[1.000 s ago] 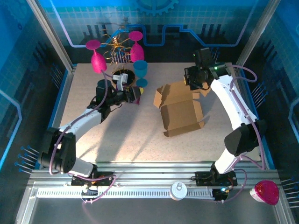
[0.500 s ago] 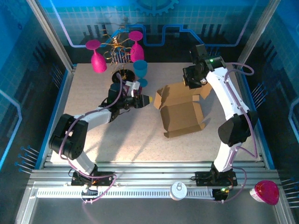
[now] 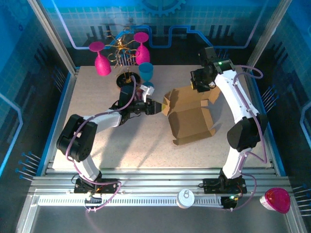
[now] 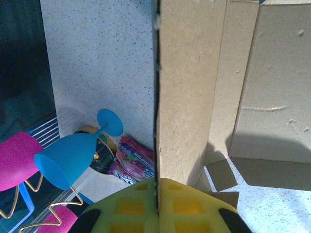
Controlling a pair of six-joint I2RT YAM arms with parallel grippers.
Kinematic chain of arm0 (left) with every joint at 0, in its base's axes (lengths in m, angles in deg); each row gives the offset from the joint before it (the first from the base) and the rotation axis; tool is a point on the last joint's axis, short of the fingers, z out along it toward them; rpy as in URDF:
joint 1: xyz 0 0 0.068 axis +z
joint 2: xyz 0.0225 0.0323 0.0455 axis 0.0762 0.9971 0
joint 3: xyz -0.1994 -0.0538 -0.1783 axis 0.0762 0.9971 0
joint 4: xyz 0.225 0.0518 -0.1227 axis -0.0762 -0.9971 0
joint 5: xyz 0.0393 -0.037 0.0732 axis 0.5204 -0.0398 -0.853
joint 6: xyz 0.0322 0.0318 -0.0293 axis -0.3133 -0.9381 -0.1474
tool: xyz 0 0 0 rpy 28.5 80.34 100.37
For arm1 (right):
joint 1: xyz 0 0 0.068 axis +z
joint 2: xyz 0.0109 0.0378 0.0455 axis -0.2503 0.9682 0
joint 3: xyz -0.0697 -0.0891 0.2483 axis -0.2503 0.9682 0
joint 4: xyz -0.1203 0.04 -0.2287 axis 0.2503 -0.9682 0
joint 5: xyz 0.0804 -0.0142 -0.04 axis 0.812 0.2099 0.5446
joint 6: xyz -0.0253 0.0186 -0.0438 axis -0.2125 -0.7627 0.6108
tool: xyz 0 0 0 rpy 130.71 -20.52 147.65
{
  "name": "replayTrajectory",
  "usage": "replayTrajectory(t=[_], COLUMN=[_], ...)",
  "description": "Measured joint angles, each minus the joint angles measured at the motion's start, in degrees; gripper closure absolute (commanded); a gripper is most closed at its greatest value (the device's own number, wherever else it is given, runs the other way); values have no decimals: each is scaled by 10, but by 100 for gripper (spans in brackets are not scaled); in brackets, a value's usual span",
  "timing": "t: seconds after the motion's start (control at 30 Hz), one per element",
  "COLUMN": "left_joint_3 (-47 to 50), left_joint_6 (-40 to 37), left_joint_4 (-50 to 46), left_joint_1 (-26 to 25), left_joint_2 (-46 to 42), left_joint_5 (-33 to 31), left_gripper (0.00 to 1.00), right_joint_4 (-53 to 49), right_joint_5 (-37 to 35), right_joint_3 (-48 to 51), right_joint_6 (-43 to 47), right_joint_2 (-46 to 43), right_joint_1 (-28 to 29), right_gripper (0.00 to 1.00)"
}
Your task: Fold the paper box
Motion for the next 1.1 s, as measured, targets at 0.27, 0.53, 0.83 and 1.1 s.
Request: replayTrajectory(t=[0.27, 0.53, 0.83, 1.1], left_joint_3=[0, 0, 7, 21], left_joint_6=[0, -1, -2, 8], left_joint_4=[12, 13, 16, 40], left_joint_1=[-17, -24, -28, -28], left_joint_2=[0, 0, 13, 24], left_joint_5=[0, -5, -31, -36], left_gripper=[52, 52, 51, 52], right_joint_4=[19, 40, 98, 129], right_joint_5=[11, 18, 28, 29], right_joint_3=[2, 9, 86, 102], right_joint_6=[2, 9, 11, 14], right_joint_2=[14, 20, 15, 15], right_joint_1=[-3, -4, -4, -4], right_gripper=[100, 100, 100, 100])
